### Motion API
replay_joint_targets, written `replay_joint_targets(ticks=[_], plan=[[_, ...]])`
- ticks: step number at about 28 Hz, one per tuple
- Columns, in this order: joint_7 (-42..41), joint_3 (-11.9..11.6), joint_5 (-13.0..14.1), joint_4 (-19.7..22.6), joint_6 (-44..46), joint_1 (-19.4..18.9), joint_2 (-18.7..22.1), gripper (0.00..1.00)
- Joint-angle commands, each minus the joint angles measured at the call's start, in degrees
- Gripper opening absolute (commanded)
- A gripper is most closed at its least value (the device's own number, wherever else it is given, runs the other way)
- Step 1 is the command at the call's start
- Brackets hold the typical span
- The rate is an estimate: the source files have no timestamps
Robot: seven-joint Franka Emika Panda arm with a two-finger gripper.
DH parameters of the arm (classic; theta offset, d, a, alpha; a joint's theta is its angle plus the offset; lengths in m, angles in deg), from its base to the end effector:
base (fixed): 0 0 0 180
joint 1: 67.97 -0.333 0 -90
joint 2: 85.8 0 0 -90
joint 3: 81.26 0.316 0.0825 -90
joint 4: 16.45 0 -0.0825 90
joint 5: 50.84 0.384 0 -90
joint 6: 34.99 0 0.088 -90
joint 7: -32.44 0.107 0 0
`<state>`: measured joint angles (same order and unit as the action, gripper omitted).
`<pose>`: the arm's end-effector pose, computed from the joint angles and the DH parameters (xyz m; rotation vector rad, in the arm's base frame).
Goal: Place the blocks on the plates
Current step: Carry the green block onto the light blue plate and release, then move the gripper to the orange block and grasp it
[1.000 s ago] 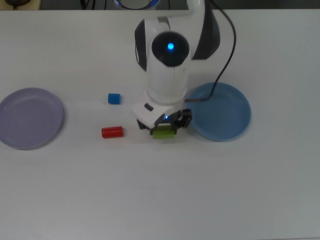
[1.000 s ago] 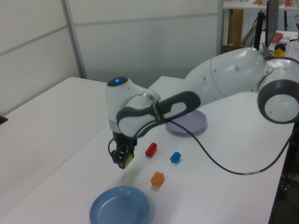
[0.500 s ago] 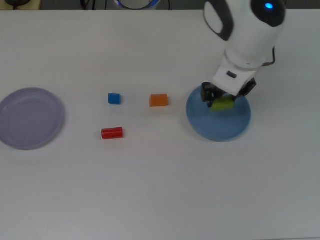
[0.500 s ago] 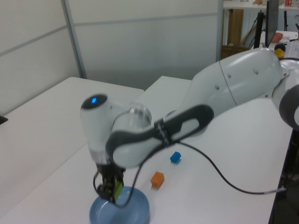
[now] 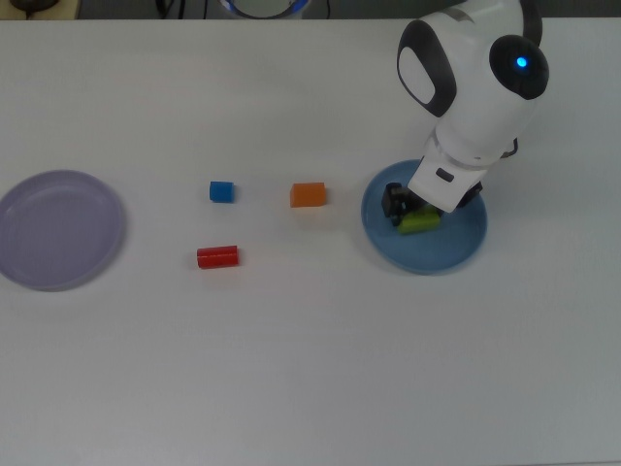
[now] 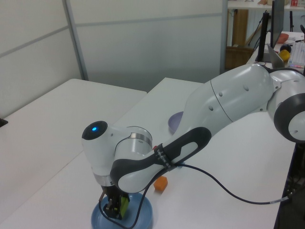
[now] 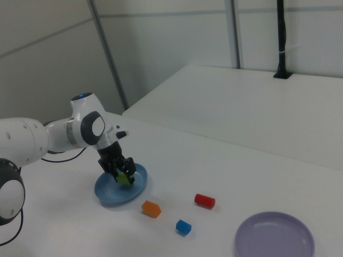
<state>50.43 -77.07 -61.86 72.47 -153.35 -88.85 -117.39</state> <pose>0.6348 0.2779 0.3261 2.9923 0.3123 0.0222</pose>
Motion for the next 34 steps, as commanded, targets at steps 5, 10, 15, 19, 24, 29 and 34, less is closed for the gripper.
replay_joint_targets(ticks=[5, 10, 15, 19, 24, 29, 34], plan=[[0.1, -0.8, -1.3, 0.6, -0.5, 0.0, 0.9, 1.00], [-0.1, -1.1, -0.7, 0.6, -0.2, 2.8, 3.0, 1.00], [-2.2, -1.0, -0.2, 4.2, -0.4, 6.8, 6.9, 1.00], [-6.7, -0.9, 0.4, 9.6, -1.0, 9.4, 11.0, 1.00], [-15.0, -1.0, 3.5, 14.4, -1.0, 11.1, 13.3, 1.00], [-18.2, -1.0, 3.6, 17.2, -1.9, 12.2, 13.0, 1.00], [-19.0, -1.1, 3.5, 20.3, -4.8, 13.1, 13.1, 1.00]])
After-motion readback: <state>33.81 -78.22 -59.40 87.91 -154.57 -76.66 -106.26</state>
